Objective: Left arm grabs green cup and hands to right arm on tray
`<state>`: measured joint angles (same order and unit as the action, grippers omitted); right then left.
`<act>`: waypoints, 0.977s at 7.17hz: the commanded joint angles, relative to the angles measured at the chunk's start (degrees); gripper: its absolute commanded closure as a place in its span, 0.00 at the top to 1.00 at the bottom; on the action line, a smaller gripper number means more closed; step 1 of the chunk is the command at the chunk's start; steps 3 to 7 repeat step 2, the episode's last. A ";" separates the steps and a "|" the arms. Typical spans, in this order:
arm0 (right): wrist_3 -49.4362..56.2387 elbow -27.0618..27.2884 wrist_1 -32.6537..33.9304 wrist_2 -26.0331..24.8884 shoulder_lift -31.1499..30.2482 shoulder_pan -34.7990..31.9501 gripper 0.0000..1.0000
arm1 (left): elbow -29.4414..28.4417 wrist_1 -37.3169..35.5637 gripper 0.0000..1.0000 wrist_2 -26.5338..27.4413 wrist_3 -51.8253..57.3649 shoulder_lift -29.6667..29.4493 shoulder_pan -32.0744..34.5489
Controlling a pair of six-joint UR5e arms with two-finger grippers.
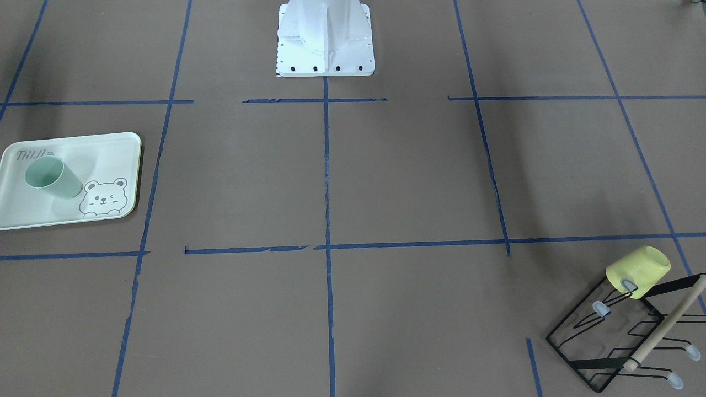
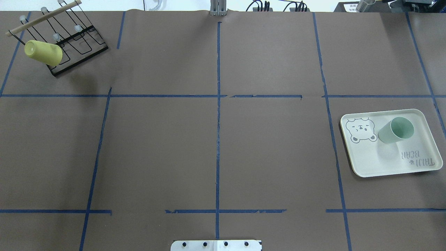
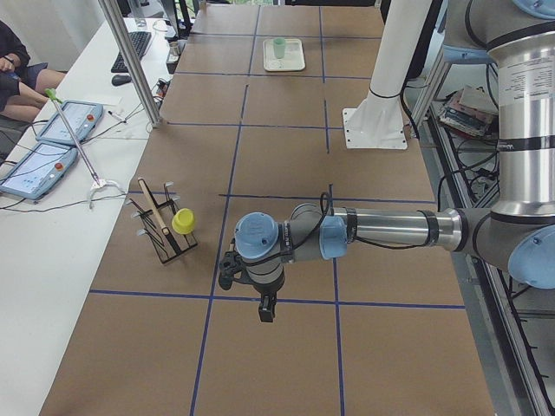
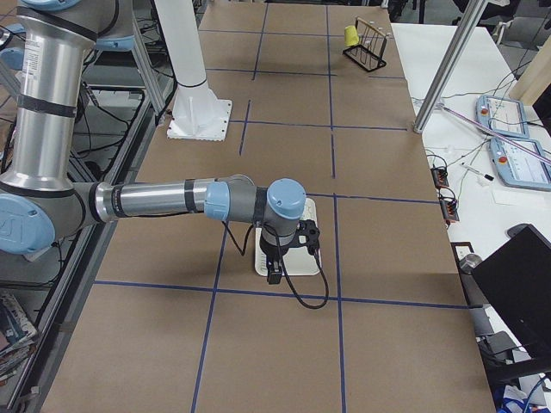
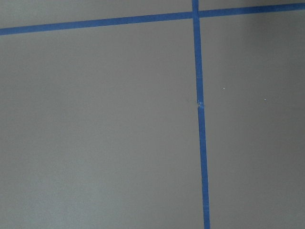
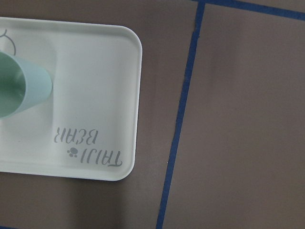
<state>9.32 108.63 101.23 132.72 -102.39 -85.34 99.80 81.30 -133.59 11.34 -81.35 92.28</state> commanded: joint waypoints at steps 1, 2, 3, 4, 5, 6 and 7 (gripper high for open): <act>0.00 0.00 0.01 0.00 0.00 0.00 1.00 | 0.05 0.00 1.00 0.00 0.00 -0.04 0.00; 0.00 0.00 0.02 0.00 0.00 0.00 1.00 | 0.05 0.00 1.00 0.00 0.00 -0.04 0.00; 0.00 0.00 0.02 0.00 0.00 0.00 1.00 | 0.05 0.00 1.00 0.00 0.00 -0.04 0.00; 0.00 0.00 0.02 0.00 0.00 0.00 1.00 | 0.05 0.00 1.00 0.00 0.00 -0.04 0.00; 0.00 0.00 0.02 0.00 0.00 0.00 1.00 | 0.05 0.00 1.00 0.00 0.00 -0.04 0.00; 0.00 0.00 0.02 0.00 0.00 0.00 1.00 | 0.05 0.00 1.00 0.00 0.00 -0.04 0.00; 0.00 0.00 0.02 0.00 0.00 0.00 1.00 | 0.05 0.00 1.00 0.00 0.00 -0.04 0.00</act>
